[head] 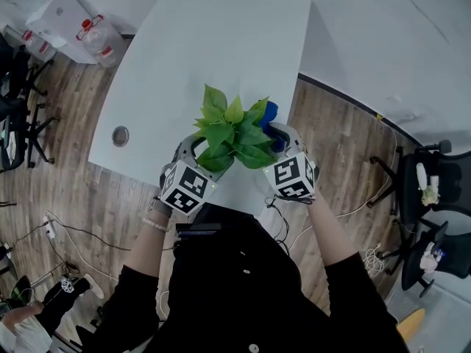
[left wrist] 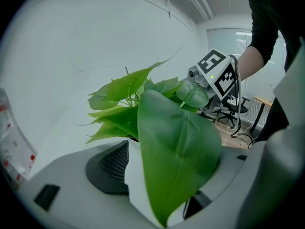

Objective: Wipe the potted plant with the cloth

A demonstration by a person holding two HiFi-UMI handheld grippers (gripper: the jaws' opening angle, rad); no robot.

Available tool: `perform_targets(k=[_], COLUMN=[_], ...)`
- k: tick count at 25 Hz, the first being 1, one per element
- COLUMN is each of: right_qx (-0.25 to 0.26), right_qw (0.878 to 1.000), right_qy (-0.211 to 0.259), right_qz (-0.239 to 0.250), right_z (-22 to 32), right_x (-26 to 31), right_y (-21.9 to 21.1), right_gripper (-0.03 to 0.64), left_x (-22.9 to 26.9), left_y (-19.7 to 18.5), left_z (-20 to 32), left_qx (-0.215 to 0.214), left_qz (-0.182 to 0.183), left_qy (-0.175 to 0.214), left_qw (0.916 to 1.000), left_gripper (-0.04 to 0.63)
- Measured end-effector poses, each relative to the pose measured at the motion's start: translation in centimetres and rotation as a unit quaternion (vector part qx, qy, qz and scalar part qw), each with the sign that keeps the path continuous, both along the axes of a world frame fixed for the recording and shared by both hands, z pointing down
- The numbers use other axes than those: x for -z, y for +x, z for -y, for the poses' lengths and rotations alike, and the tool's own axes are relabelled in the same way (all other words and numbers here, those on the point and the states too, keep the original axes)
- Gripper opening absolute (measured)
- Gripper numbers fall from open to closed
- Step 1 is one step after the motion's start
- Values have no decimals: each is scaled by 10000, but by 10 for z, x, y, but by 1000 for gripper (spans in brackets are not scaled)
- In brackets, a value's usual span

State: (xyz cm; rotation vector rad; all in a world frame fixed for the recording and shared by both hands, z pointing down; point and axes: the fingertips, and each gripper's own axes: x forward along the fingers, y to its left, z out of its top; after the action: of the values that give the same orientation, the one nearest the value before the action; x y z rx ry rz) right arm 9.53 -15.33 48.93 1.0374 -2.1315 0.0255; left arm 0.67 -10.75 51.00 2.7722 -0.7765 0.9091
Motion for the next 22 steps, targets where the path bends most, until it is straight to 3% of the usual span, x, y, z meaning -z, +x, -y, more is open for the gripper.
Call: perform_targets(k=[9,15,20,22], right_qx=[-865,-1360,-1477,-1475], right_qw=[9953,9868,9798,9774], right_qy=[124,581,1064,1201], right_qz=[418,653,831,920], right_z=[-15,-19,-26,-28], right_x=[15,55,104,120], right_y=[28,51,53,51], right_gripper=[83,83,83,83], left_x=[12,63,114,134], left_y=[-33,-58,-68,-66], left_z=[-1,3,9,12], left_qx=[486,820,1331,1440], left_qz=[-120,-203,-469,-530], left_qy=[159,724,1132,1321], left_qw=[9986,9938,9835,9793], left_gripper=[333,322,121,83])
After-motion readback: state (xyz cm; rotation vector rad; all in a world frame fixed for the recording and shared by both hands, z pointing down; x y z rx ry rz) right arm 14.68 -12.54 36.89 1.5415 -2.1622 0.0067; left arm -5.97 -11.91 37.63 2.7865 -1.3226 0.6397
